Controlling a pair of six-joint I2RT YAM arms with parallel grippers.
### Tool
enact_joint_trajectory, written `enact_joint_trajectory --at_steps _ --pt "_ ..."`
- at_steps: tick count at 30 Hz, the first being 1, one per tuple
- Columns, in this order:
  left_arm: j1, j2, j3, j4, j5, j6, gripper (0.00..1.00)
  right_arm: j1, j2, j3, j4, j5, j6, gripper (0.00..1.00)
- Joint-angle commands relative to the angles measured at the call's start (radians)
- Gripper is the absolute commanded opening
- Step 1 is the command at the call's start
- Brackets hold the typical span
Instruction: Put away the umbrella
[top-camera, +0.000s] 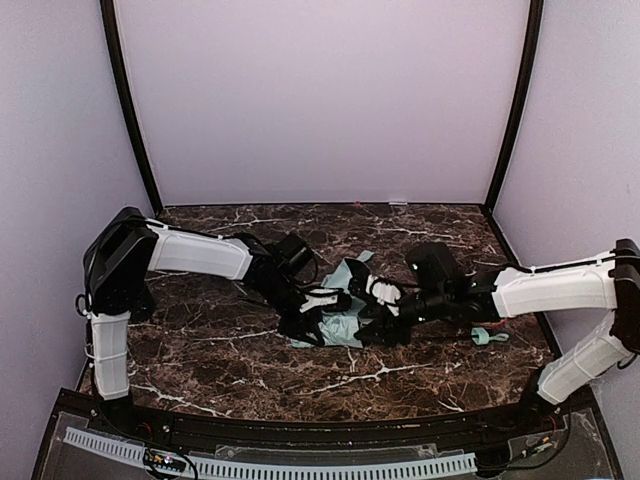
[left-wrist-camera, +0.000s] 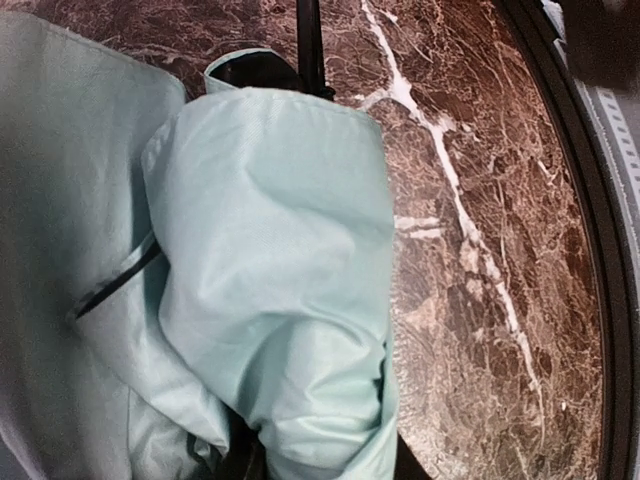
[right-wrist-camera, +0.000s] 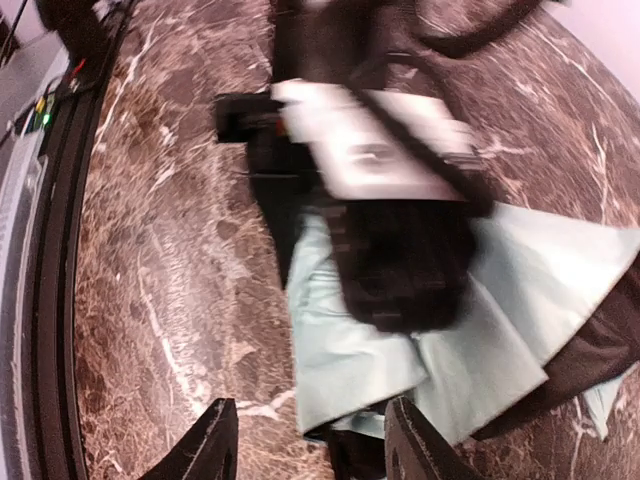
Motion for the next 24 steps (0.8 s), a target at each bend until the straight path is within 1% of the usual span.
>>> enact_joint_trajectory --at_steps 1,4,7,11,15,20,21,22,23,24 --pt "0.003 0.115 -0.027 -0.321 0.045 -0.053 0.17 0.15 -0.04 -0.102 0.27 0.282 -0.189 0.53" --pt "0.003 0.141 0.014 -0.372 0.06 -0.048 0.17 0.237 0.015 -0.075 0.288 0.413 -0.268 0.58" --pt "0.003 0.162 0.046 -0.404 0.089 -0.044 0.16 0.275 0.088 -0.021 0.275 0.501 -0.342 0.64" --pt "0.007 0.178 0.061 -0.426 0.091 -0.049 0.16 0.286 0.148 0.01 0.213 0.51 -0.425 0.69" --pt "0.018 0.19 0.072 -0.436 0.09 -0.058 0.16 0.287 0.196 0.035 0.127 0.498 -0.47 0.69" --pt "0.019 0.201 0.095 -0.454 0.107 -0.05 0.16 0.288 0.291 0.072 0.104 0.503 -0.481 0.69" --pt "0.018 0.201 0.098 -0.456 0.11 -0.049 0.16 0.288 0.314 0.085 0.1 0.551 -0.463 0.66" --pt "0.019 0.202 0.099 -0.459 0.113 -0.047 0.16 0.288 0.334 0.1 0.09 0.567 -0.453 0.63" --pt "0.019 0.202 0.102 -0.463 0.12 -0.045 0.17 0.288 0.349 0.113 0.078 0.574 -0.441 0.58" --pt "0.021 0.2 0.104 -0.465 0.131 -0.043 0.18 0.287 0.358 0.124 0.07 0.575 -0.431 0.51"
